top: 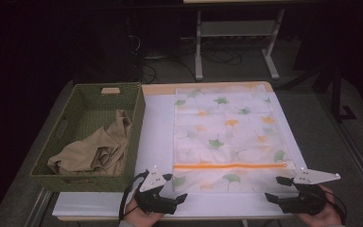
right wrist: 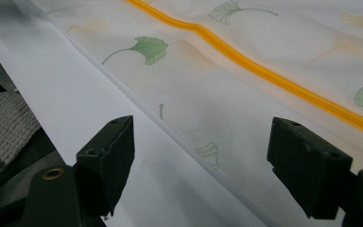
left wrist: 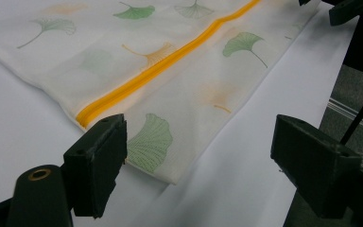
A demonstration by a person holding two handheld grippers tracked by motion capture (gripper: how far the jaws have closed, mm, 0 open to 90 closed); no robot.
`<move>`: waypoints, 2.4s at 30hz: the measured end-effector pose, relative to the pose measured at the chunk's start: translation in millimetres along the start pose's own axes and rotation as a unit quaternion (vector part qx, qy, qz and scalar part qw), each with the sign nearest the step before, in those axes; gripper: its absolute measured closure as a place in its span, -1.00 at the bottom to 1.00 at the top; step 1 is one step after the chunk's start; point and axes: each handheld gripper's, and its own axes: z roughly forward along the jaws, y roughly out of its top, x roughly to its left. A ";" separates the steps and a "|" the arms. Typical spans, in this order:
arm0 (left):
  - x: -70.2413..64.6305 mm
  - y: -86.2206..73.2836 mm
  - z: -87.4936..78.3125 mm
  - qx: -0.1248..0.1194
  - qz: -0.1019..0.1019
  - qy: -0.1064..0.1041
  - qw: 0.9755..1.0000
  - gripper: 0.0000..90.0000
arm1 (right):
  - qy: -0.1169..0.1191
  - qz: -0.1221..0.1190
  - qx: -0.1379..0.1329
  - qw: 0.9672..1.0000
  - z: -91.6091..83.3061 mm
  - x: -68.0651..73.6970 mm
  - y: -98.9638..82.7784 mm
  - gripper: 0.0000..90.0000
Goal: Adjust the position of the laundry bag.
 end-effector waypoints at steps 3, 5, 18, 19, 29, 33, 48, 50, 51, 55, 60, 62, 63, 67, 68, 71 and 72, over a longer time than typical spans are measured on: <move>1.2 0.6 1.2 0.002 0.002 0.000 1.000 -0.59 | 0.003 0.002 0.000 1.000 0.2 -1.1 -0.4 -0.49; 3.5 0.4 2.8 0.004 0.001 -0.001 1.000 -0.59 | 0.004 0.001 -0.002 1.000 -0.4 -1.3 -0.4 -0.49; 4.0 -1.7 2.9 0.007 -0.001 -0.002 1.000 -0.59 | 0.002 -0.010 -0.002 1.000 0.9 1.6 3.3 -0.49; 4.3 -2.3 3.7 0.009 0.001 -0.003 1.000 -0.59 | 0.003 -0.010 -0.003 1.000 1.8 1.2 4.3 -0.49; 3.5 -4.2 6.2 0.016 0.000 0.005 1.000 -0.59 | 0.017 -0.031 0.008 0.999 14.2 1.3 20.2 -0.46; 2.2 -5.0 7.1 0.019 0.001 0.005 1.000 -0.59 | 0.019 -0.040 0.007 0.999 14.8 3.3 32.7 -0.46; 1.4 -2.1 2.0 0.010 0.007 0.004 1.000 -0.58 | 0.049 -0.081 0.026 0.995 44.7 7.5 90.8 -0.43; 1.2 -3.0 1.0 0.011 0.005 0.005 1.000 -0.58 | 0.054 -0.089 0.033 0.994 51.0 8.0 98.0 -0.41; 1.2 -3.0 1.0 0.011 0.005 0.005 1.000 -0.57 | 0.054 -0.089 0.033 0.994 51.0 8.0 98.0 -0.41; 1.4 -2.0 -1.2 0.006 0.003 0.010 1.000 -0.57 | 0.068 -0.101 0.047 0.991 67.0 8.7 118.6 -0.36; 2.6 -3.5 0.5 0.009 0.000 0.006 1.000 -0.57 | 0.080 -0.120 0.065 0.987 81.7 15.2 136.4 -0.31; 3.0 -3.7 -0.2 0.009 0.001 0.005 1.000 -0.57 | 0.082 -0.126 0.078 0.986 90.2 17.7 141.0 -0.28; 2.8 -3.8 -0.8 0.008 0.001 0.006 1.000 -0.57 | 0.083 -0.126 0.084 0.985 93.5 18.5 142.5 -0.23; 2.3 -4.2 -2.5 0.008 0.002 0.007 1.000 -0.57 | 0.093 -0.124 0.096 0.983 107.1 21.4 147.5 -0.21; 2.1 -4.5 -3.3 0.006 0.002 0.008 1.000 -0.57 | 0.095 -0.126 0.101 0.982 115.8 21.6 149.4 -0.19; 2.5 -4.5 -3.1 0.006 0.001 0.008 1.000 -0.57 | 0.094 -0.127 0.119 0.980 128.4 21.5 149.3 -0.13; 3.0 -4.6 -2.2 0.007 -0.001 0.007 1.000 -0.57 | 0.093 -0.133 0.124 0.979 132.7 21.0 148.5 -0.10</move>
